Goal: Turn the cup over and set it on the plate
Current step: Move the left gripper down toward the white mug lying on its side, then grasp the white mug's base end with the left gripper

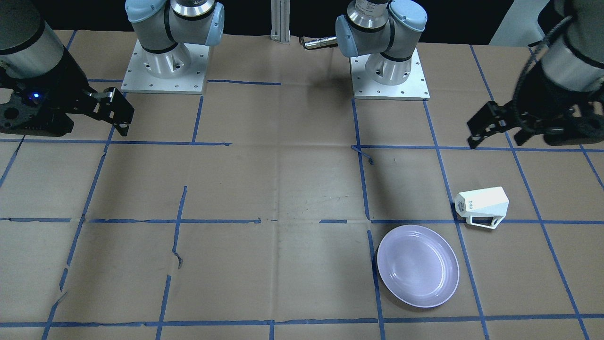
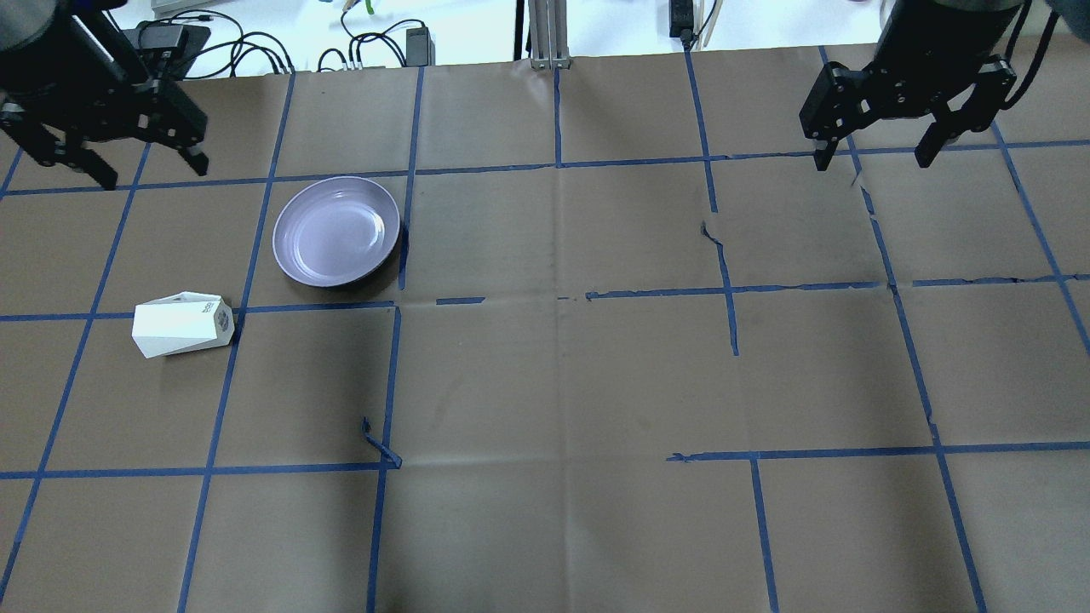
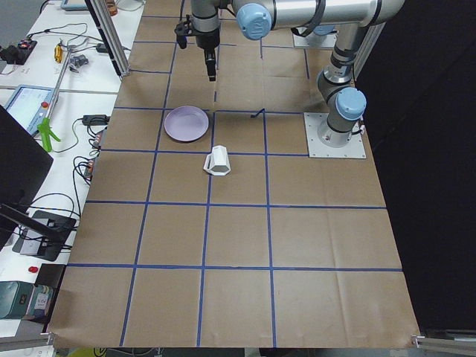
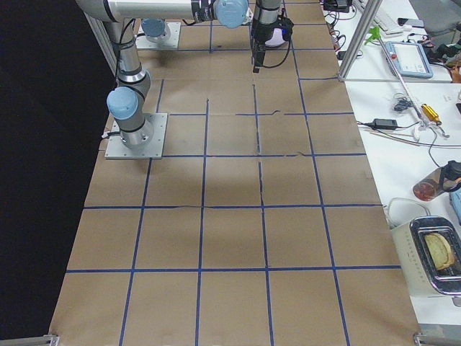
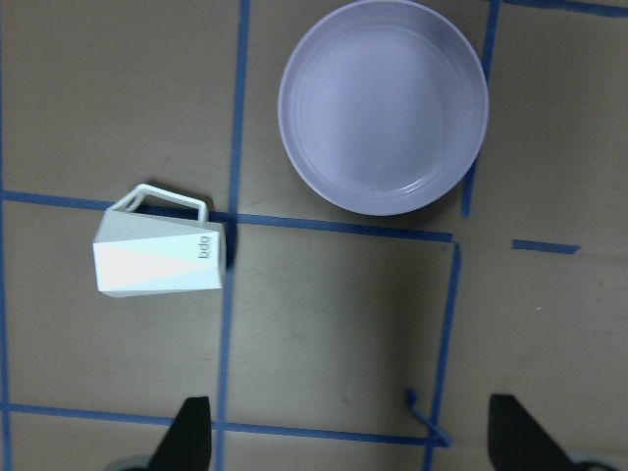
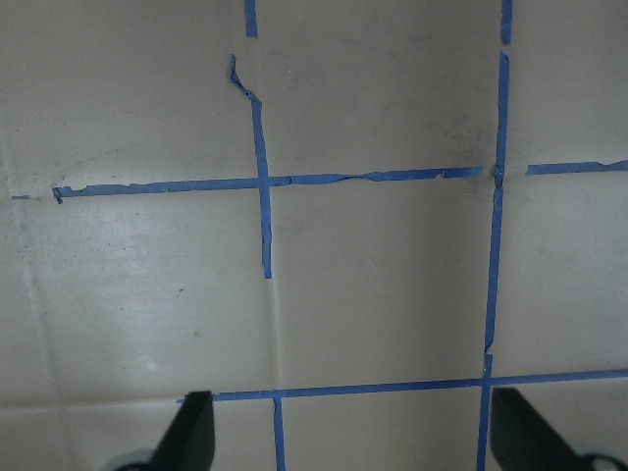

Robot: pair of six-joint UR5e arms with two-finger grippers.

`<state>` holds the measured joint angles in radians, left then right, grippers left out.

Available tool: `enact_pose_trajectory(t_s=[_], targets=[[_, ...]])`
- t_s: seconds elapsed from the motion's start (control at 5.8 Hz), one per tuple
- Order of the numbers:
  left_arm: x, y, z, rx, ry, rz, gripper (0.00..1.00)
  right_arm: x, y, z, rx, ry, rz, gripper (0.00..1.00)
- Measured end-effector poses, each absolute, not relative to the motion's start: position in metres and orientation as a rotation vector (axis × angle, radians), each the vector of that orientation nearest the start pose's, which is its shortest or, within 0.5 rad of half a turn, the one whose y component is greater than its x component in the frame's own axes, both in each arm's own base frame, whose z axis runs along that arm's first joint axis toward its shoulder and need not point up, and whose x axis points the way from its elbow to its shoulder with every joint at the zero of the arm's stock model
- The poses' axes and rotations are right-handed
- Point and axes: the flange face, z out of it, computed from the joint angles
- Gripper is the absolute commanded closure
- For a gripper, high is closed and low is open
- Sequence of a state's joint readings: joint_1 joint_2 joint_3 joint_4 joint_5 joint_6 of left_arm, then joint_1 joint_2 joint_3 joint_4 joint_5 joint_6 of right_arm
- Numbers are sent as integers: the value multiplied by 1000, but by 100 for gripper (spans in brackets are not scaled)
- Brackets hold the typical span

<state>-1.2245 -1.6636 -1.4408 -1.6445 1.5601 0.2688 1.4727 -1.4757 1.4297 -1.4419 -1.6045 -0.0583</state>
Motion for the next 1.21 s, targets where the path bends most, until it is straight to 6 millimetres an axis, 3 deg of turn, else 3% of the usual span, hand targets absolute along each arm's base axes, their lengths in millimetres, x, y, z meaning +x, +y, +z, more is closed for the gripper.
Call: enact_pose_trajectory(t_s=[0.34,0.52,0.86,1.21], targets=[[185,-521,481,67,3187,77,1,78,-533,496,61,3165,135,0],[229,-509,471,125,3203,92,1,78,-534,496,61,3165,135,0],[267,-506,437,164,3369,50,1,78,-534,496,61,3165,135,0],[341,-502,346,130,3707,-68,1,78,-533,496,61,3165,135,0]])
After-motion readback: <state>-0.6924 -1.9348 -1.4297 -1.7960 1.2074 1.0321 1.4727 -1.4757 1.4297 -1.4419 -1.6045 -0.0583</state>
